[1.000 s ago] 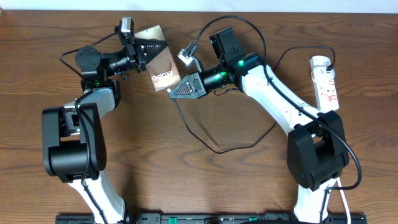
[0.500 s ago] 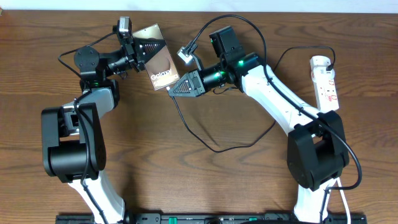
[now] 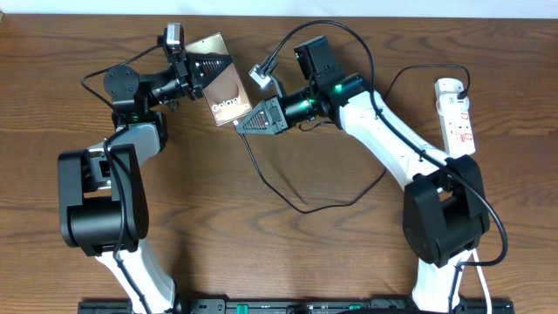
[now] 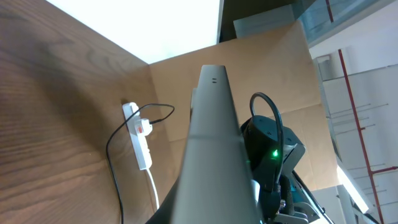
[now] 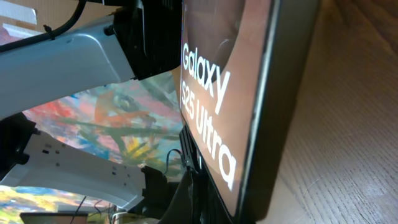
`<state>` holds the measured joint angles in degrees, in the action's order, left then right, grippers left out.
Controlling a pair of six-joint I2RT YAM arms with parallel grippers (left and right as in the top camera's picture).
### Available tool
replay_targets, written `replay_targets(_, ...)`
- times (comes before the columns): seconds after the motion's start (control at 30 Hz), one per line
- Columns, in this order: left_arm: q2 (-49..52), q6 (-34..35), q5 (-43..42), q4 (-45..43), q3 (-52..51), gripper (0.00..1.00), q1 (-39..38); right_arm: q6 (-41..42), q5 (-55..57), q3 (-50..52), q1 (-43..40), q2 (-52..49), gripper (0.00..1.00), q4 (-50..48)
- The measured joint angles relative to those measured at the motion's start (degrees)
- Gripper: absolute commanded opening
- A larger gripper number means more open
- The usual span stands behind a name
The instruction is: Plug charger to phone and switch on socket
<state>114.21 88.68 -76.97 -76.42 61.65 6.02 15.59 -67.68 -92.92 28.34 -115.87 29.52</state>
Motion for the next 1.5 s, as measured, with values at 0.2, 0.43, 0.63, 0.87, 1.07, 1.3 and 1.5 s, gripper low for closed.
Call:
replay_targets(0.2, 0.00, 0.00, 0.35, 0.00, 0.00, 0.07, 0.02, 0.52, -0.02, 0.00, -0.35, 0.00, 0.01, -0.63)
replay_targets(0.43, 0.00, 0.00, 0.59, 0.00, 0.00, 0.07, 0.28, 1.66, -0.04, 0.02, -0.35, 0.00, 0.01, -1.92)
replay_targets(0.63, 0.00, 0.00, 0.59, 0.00, 0.00, 0.07, 0.28, 1.92, -0.04, 0.02, -0.31, 0.00, 0.01, -1.95)
replay_targets(0.87, 0.00, 0.00, 0.55, 0.00, 0.00, 0.07, 0.31, 2.01, -0.02, 0.02, -0.31, 0.00, 0.01, -1.73)
replay_targets(1.07, 0.00, 0.00, 0.00, 0.00, 0.00, 0.07, 0.26, 2.01, -0.02, 0.02, -0.26, 0.00, 0.01, -0.76)
replay_targets(1.3, 0.00, 0.00, -0.52, 0.00, 0.00, 0.07, 0.26, 2.01, 0.00, 0.02, -0.02, 0.00, 0.01, -0.11)
replay_targets(1.5, 0.00, 0.00, -0.70, 0.00, 0.00, 0.07, 0.26, 2.01, 0.02, 0.02, 0.02, 0.00, 0.01, 0.04)
